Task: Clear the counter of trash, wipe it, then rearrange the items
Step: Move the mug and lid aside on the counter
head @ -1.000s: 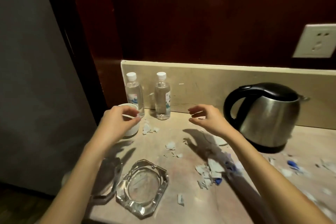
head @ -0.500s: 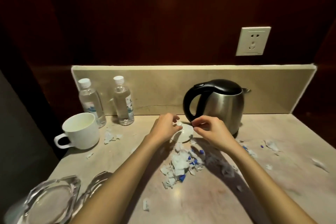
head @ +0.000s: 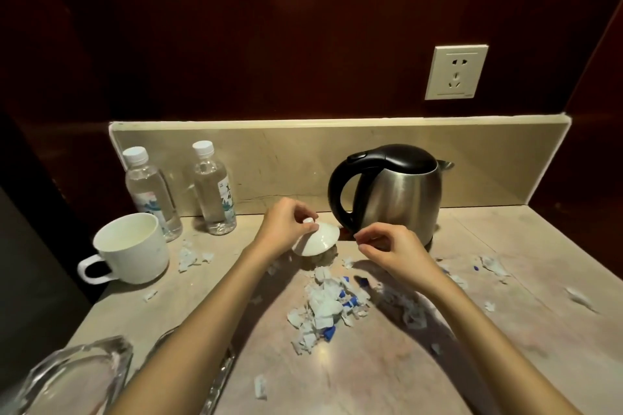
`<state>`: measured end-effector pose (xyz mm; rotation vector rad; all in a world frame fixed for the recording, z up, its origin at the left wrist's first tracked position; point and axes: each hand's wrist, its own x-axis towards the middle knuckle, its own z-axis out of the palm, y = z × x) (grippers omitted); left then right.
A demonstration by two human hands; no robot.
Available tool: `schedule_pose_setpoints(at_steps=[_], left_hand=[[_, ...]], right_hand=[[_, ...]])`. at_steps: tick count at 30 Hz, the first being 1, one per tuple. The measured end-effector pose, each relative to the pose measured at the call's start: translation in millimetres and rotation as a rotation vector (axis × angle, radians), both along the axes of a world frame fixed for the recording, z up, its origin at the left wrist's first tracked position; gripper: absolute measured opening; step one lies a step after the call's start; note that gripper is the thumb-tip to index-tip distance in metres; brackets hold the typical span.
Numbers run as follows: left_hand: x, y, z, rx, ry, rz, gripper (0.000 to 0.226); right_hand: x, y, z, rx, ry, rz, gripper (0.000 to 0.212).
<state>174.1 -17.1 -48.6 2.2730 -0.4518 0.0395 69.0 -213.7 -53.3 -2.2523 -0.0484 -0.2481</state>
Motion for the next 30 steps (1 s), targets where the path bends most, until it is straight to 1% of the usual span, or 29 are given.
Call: schedule_pose_setpoints(at_steps=[2,5,7,10,16,21,25,27,30], left_hand=[[0.2,16.0,8.8,-0.168,0.105,-0.022,0.016],[-3.4,39.9,21.1,-0.374,0.288,-0.029,0.023],[-5.9,52.1,24.5,-0.436,0.388,-0.021,0.027],[-12.1,65.5,25.0,-0.452,0.439,-0.032,0.028],[-34.3,94.1,34.2,-0.467,0.391,0.015,0.025],[-56.9,141.9,44.4,-0.537,0.316,0.093,0.018],[-84.1,184.6,50.5,-0.388,0.17,0.226,0.021],[-96.3,203.2,49.6,-0.309,0.145,0.264,0.018],[-110.3,226.5,43.7,-0.193,0.103,0.317,0.021]], right_hand=[[0.9,4.1,1.3,0.019,0.0,0.011,0.015],[4.4,13.2,0.5,0.039,0.012,0.033,0.017],[6.8,20.4,-0.6,0.028,0.018,0.053,0.018],[10.3,30.5,-2.6,0.025,0.019,0.094,0.016],[19.3,50.4,-4.9,0.039,0.027,0.158,0.012],[23.4,79.6,-4.3,0.068,0.031,0.275,0.013],[28.9,110.9,-8.8,0.063,0.042,0.368,0.012],[30.3,124.4,-12.3,0.054,0.041,0.388,0.011],[32.2,142.2,-13.7,0.016,0.053,0.434,0.013]])
